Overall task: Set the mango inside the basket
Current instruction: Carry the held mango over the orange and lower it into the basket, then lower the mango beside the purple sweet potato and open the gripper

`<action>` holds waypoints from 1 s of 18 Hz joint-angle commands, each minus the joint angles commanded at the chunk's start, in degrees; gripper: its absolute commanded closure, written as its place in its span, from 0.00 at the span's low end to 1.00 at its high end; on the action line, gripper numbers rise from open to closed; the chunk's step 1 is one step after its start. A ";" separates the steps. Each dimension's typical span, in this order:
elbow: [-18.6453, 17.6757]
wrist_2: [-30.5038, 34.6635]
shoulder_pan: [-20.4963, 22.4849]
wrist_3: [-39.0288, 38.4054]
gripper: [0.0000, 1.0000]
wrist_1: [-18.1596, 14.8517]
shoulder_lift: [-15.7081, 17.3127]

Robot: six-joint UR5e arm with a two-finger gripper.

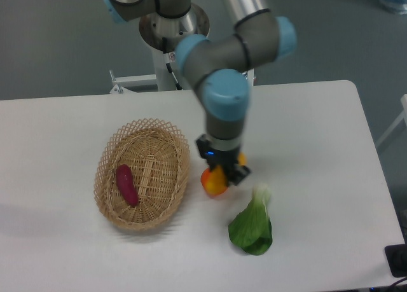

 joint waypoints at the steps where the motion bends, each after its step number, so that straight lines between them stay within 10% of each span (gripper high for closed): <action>1: 0.00 0.00 -0.97 -1.05 0.48 0.53 0.00; 18: -4.92 0.61 -11.70 -5.37 0.43 1.77 -0.17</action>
